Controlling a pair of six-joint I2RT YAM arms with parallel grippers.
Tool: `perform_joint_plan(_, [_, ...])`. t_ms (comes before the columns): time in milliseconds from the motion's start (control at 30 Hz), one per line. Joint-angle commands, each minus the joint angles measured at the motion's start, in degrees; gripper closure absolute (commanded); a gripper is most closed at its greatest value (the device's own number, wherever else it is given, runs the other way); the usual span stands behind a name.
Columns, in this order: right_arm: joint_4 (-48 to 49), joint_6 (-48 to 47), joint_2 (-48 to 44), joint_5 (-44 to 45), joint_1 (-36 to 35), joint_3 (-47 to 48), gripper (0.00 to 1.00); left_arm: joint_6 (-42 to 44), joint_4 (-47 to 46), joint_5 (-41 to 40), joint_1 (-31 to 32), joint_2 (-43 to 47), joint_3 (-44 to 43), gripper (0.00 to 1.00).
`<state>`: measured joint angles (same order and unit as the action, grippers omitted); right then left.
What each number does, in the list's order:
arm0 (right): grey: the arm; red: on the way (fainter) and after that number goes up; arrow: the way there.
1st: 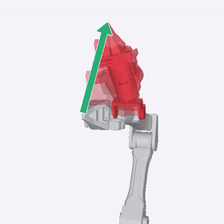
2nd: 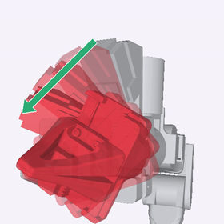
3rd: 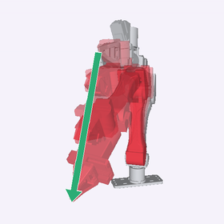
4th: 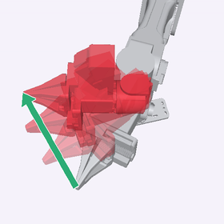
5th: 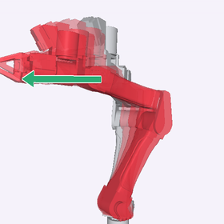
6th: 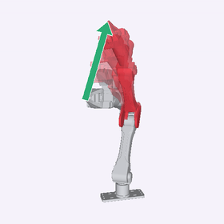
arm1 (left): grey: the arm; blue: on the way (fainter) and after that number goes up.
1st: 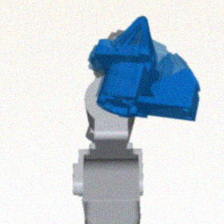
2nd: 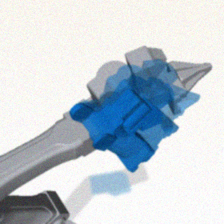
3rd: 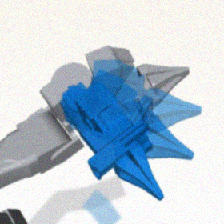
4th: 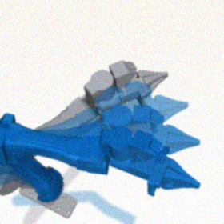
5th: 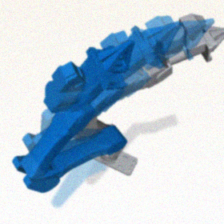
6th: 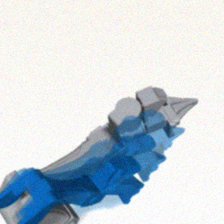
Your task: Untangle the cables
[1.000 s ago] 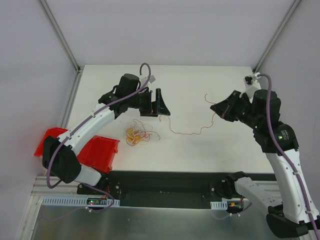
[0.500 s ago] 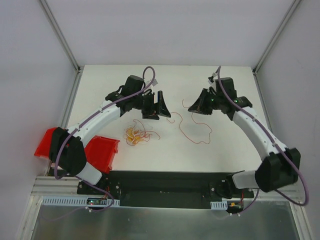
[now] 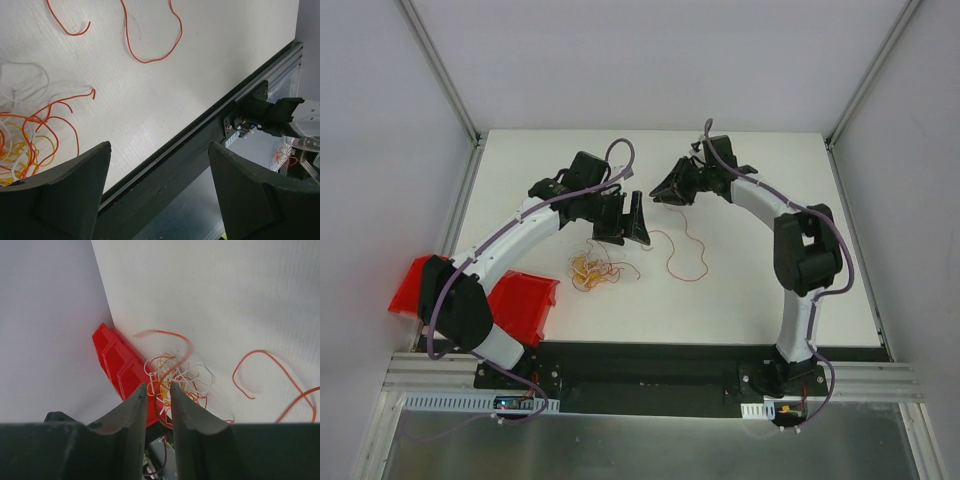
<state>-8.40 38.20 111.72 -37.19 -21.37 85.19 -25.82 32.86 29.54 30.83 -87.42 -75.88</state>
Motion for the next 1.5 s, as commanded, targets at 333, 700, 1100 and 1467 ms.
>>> perform_joint_plan(333, [-31.74, -24.47, -22.65, 4.04, 7.38, -8.78, 0.2, -0.72, 2.82, -5.54, 2.56, -7.49, -7.52, 0.16])
perform_joint_plan(700, [-42.83, -26.15, -61.34, 4.41, 10.11, -32.19, 0.19, 0.15, 11.95, -21.35, 3.89, -32.53, -30.36, 0.1])
perform_joint_plan(1100, [-56.37, -33.88, -68.65, 7.92, 12.49, -27.71, 0.18, 25.29, 16.27, -27.08, 4.68, -46.08, -42.51, 0.13])
perform_joint_plan(1467, [-56.73, -34.68, -66.02, 8.71, 12.49, -25.95, 0.18, 23.54, 15.3, -26.63, 8.1, -48.99, -41.56, 0.39])
